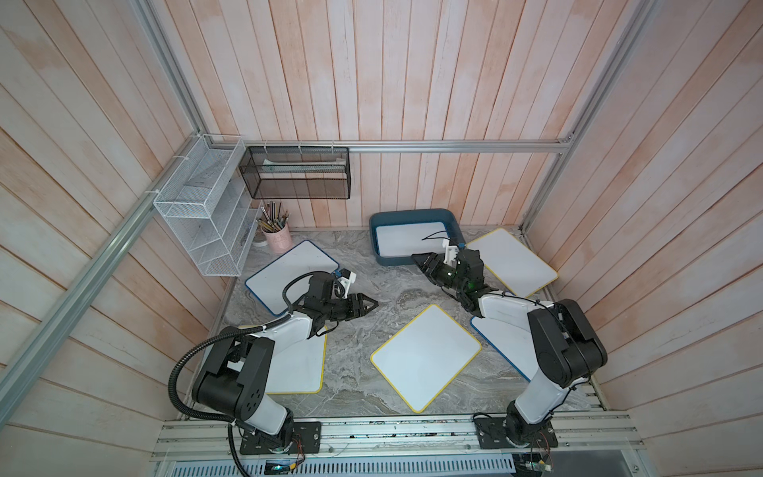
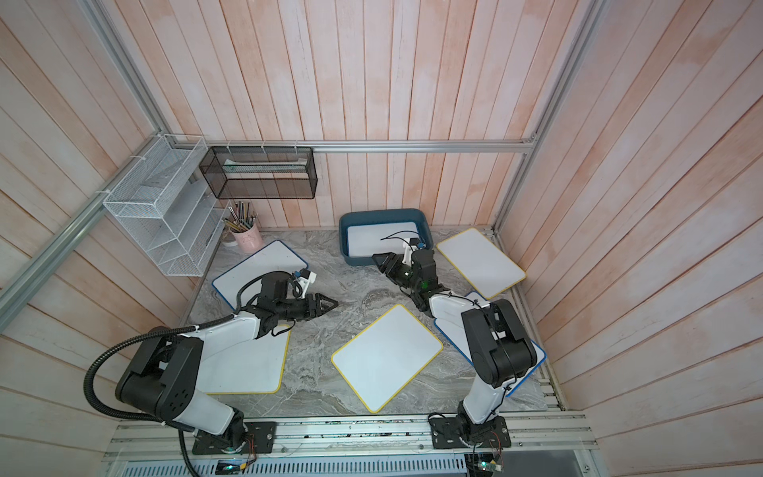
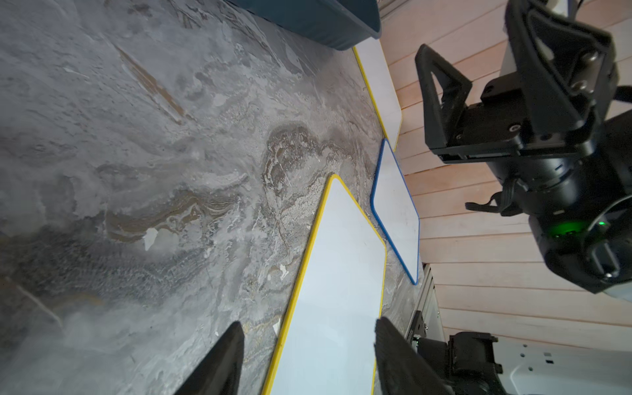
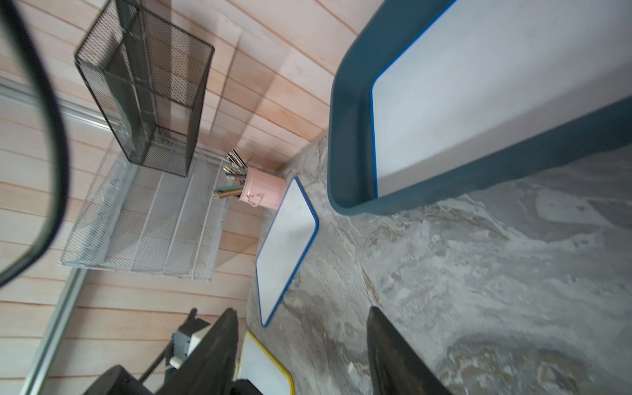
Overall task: Put the whiteboard into the storage box
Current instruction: Adjust the whiteboard at the center of the board.
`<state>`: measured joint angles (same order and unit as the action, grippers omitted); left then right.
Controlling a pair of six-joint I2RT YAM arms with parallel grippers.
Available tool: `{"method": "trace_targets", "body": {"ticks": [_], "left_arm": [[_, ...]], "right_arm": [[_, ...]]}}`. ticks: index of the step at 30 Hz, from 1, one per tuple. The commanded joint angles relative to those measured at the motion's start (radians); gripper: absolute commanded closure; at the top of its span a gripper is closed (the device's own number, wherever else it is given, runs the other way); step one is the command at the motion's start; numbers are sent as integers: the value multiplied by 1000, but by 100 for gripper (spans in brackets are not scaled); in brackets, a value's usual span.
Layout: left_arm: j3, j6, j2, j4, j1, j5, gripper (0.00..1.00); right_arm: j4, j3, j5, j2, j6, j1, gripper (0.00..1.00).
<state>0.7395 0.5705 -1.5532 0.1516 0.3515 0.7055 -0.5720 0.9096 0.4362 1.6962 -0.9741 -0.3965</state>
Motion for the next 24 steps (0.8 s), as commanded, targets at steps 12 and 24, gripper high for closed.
{"method": "trace_targets", "body": {"ticks": [12, 24], "left_arm": [[130, -233, -134, -133, 112, -16, 40], [138, -255, -130, -133, 124, -40, 40]], "right_arm": [[396, -106, 49, -168, 174, -95, 40], [598, -260, 9, -344, 132, -179, 40]]}}
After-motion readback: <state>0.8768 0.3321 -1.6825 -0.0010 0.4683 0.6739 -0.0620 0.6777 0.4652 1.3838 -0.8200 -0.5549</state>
